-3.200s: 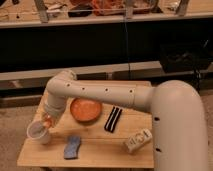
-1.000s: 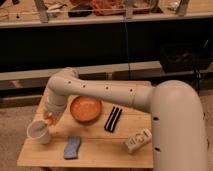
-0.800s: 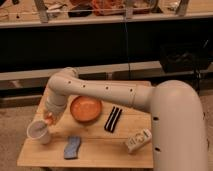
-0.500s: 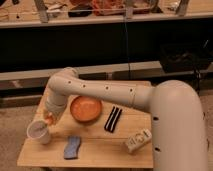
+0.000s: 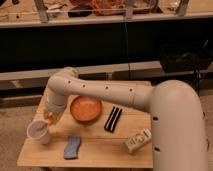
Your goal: Place the pepper in the ceramic cup
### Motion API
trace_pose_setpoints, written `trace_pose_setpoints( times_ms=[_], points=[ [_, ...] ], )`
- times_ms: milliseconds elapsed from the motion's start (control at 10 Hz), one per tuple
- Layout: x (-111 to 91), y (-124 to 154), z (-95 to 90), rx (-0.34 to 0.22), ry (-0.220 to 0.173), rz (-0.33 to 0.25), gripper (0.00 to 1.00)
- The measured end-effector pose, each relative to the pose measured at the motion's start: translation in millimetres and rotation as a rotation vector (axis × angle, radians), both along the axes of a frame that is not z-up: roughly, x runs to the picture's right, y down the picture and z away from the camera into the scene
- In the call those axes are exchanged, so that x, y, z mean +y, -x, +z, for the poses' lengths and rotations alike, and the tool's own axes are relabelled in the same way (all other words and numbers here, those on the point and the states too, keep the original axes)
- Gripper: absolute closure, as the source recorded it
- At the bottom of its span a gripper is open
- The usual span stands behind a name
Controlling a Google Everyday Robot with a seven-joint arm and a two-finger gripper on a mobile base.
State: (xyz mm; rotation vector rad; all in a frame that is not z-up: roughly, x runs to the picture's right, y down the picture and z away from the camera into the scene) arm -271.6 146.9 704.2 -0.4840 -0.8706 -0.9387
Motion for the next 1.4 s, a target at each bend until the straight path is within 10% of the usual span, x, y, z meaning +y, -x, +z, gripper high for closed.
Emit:
trace_pose_setpoints(
  times_ms=[500, 1400],
  points=[
    [-10.2, 19.8, -17.6, -0.075, -0.074, -0.094, 1.00],
    [1.9, 56.5, -31.4, -0.105, -0.051, -0.102, 1.00]
  ],
)
